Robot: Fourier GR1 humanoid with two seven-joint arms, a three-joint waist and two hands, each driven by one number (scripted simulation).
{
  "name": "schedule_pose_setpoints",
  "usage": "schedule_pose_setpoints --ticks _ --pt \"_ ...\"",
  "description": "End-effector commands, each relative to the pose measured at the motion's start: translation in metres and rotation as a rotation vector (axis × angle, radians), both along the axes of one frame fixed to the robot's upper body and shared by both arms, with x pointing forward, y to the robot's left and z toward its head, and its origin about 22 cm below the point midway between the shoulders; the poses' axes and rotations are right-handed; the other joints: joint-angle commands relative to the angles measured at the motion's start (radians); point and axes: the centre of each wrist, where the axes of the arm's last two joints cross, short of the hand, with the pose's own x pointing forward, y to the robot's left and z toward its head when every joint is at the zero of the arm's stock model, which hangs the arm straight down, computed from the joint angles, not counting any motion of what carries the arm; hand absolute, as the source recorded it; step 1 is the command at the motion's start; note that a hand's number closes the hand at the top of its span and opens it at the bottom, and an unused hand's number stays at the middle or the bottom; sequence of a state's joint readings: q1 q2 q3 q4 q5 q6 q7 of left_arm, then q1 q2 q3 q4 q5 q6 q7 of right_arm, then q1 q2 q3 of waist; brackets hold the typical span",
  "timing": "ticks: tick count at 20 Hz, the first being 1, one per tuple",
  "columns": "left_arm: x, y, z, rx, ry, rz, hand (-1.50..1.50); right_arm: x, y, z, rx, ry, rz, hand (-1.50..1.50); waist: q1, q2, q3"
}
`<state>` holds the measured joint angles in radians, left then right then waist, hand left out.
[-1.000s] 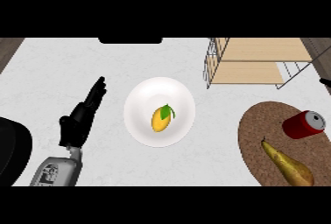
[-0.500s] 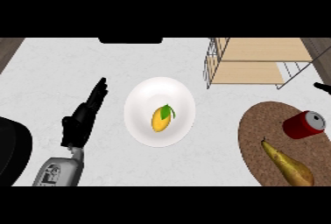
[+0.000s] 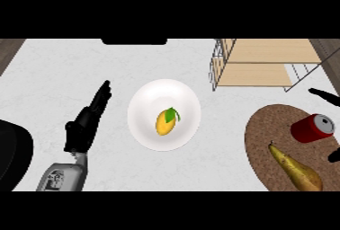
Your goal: Pick the can from the placemat and place it in the tiered shelf
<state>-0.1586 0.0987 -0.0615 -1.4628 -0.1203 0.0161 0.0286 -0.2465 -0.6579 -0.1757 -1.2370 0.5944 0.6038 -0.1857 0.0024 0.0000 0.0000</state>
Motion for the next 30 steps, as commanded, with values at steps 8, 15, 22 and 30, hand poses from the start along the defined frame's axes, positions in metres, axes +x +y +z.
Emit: schedule_pose_setpoints --ticks 8,15,22,30 --pt "-0.016 -0.008 0.005 -0.004 -0.009 0.0 0.0 0.002 -0.01 -0.024 0.018 0.007 0.015 -1.5 0.002 0.0 0.0" --pt "0.023 -0.003 -0.003 -0.008 0.005 -0.018 0.0 0.006 -0.013 -0.031 -0.032 0.059 0.065 1.5 -0.002 0.001 0.0" --pt "-0.008 0.012 0.01 0.011 0.001 0.015 0.0 -0.02 0.001 -0.034 -0.082 -0.032 0.134 1.5 -0.007 -0.003 0.0" --pt "-0.002 0.003 -0.005 0.0 0.011 0.011 0.0 0.012 0.167 -0.067 -0.069 -0.087 -0.02 1.5 -0.002 -0.019 -0.007"
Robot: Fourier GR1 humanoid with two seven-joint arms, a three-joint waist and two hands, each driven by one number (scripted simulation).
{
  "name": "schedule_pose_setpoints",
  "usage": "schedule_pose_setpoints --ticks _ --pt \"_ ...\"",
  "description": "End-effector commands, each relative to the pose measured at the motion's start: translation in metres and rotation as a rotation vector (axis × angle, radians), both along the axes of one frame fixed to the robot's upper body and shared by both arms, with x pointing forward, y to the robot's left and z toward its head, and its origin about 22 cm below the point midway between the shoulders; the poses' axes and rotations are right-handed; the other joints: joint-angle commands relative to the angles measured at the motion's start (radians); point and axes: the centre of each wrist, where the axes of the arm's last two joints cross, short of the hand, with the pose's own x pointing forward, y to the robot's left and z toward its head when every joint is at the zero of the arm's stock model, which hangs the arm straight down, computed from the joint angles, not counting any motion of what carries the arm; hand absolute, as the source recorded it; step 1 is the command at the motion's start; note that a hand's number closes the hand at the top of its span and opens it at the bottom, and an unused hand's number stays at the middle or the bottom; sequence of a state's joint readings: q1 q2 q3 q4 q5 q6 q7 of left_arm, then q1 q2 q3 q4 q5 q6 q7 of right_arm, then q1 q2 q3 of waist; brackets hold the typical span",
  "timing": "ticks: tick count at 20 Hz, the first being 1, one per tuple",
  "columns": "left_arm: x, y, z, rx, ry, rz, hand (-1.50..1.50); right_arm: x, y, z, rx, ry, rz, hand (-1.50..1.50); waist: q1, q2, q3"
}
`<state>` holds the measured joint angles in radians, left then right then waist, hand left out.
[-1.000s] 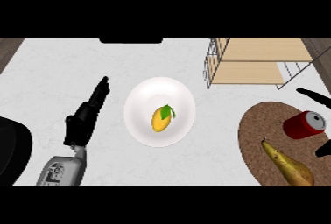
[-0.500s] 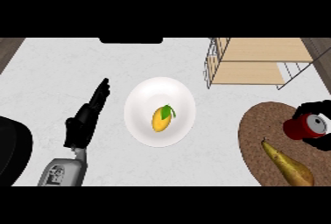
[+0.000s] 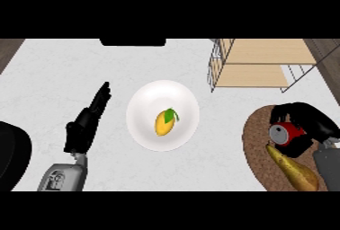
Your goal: Pick the can from the placemat and place it in the tiered shelf
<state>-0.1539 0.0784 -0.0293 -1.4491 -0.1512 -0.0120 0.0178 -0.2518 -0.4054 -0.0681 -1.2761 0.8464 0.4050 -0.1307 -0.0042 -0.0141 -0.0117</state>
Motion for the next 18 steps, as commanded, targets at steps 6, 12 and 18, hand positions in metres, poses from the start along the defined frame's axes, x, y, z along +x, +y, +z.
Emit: schedule_pose_setpoints --ticks 6,12,18 --pt "0.001 -0.003 -0.002 -0.01 0.014 -0.009 0.0 -0.023 0.191 0.008 0.131 -0.086 -0.165 1.5 0.004 -0.003 0.009" --pt "0.001 0.0 0.003 0.007 0.001 -0.027 0.0 -0.052 0.24 0.059 0.432 -0.264 -0.274 1.5 0.017 0.003 0.011" --pt "-0.001 -0.009 -0.003 0.013 -0.001 -0.012 0.0 -0.094 0.281 0.131 0.46 -0.427 -0.33 1.5 0.008 0.005 0.01"
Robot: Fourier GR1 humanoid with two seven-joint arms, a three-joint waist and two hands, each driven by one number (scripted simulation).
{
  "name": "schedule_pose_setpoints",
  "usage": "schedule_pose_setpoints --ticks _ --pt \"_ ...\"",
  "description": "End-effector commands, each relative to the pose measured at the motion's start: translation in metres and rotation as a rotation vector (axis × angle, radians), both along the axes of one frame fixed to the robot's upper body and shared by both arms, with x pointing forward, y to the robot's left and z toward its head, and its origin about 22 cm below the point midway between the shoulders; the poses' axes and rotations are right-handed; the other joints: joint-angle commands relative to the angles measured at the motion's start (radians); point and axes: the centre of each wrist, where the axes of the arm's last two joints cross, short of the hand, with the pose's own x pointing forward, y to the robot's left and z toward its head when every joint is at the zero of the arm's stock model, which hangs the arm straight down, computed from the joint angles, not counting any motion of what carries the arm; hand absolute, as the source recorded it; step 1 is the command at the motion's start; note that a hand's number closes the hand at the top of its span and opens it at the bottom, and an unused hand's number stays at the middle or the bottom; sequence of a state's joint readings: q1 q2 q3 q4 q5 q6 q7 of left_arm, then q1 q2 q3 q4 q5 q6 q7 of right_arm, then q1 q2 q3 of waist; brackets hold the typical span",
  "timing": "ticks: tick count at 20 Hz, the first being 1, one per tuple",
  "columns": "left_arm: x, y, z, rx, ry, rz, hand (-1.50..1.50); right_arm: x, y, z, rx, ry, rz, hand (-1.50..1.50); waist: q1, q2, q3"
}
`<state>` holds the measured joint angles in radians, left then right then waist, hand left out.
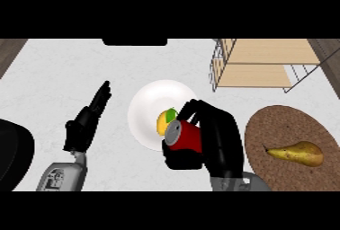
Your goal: Pick the can from the placemat and place it in the tiered shelf
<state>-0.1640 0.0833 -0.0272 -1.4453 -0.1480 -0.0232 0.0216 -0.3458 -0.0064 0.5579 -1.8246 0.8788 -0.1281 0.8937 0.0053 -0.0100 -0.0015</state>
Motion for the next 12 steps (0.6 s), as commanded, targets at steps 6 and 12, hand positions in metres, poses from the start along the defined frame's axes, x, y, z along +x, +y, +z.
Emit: schedule_pose_setpoints --ticks 6,12 --pt "0.007 0.003 0.001 -0.008 0.008 0.003 0.0 -0.025 0.024 0.086 -0.027 -0.201 -0.234 1.5 -0.006 0.005 0.0" --pt "-0.009 0.008 -0.004 -0.008 0.016 0.001 0.0 -0.021 0.01 0.12 -0.038 -0.286 -0.354 1.5 -0.005 0.003 0.0"
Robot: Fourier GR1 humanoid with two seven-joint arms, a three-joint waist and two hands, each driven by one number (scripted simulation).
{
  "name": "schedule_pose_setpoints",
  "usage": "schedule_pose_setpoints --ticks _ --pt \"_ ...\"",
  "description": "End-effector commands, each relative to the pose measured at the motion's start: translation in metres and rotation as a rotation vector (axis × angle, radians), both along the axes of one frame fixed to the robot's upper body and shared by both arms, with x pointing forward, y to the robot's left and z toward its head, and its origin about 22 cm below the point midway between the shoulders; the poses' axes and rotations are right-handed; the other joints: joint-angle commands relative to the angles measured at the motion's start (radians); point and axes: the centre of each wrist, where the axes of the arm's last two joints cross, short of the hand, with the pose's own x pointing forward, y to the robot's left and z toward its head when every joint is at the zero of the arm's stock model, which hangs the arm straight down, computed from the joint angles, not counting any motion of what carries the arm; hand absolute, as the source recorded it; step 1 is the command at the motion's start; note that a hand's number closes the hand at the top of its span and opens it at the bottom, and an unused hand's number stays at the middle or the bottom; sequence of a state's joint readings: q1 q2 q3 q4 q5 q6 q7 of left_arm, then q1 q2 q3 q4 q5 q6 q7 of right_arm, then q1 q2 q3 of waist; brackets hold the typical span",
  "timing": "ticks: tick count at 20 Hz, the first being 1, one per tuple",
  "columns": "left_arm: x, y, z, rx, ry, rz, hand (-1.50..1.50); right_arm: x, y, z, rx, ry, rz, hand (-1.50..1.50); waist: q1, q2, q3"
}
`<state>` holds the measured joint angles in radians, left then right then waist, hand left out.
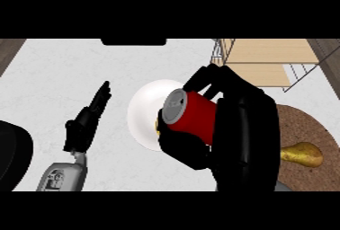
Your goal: Pick the can from the placemat and place it in the tiered shelf
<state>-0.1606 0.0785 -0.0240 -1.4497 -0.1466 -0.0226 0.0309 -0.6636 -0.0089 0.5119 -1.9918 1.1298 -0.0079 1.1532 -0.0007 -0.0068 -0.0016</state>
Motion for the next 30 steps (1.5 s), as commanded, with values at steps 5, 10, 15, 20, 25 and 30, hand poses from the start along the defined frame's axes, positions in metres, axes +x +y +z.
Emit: schedule_pose_setpoints --ticks 5,10,15,20,25,30 --pt "0.004 0.013 -0.001 0.023 -0.026 0.028 0.0 0.011 -0.01 0.055 -0.054 -0.001 -0.241 1.5 -0.007 0.002 0.0" --pt "0.007 0.005 0.004 0.002 -0.025 -0.007 0.0 0.028 -0.027 0.087 -0.017 -0.056 -0.26 1.5 -0.003 0.003 0.001" --pt "-0.017 -0.01 -0.004 -0.003 -0.004 -0.008 0.0 0.06 -0.041 0.089 -0.025 -0.071 -0.349 1.5 0.007 0.004 0.001" --pt "0.001 0.015 -0.005 0.001 -0.018 0.009 0.0 0.079 -0.071 0.1 -0.054 -0.124 -0.361 1.5 0.002 0.007 0.001" --pt "-0.001 0.002 0.015 -0.006 0.008 -0.013 0.0 0.096 -0.083 0.112 -0.136 -0.124 -0.378 1.5 0.005 0.005 0.002" --pt "0.002 -0.015 0.006 -0.008 -0.014 -0.019 0.0 0.116 -0.088 0.098 -0.176 -0.16 -0.387 1.5 0.004 0.007 0.001"
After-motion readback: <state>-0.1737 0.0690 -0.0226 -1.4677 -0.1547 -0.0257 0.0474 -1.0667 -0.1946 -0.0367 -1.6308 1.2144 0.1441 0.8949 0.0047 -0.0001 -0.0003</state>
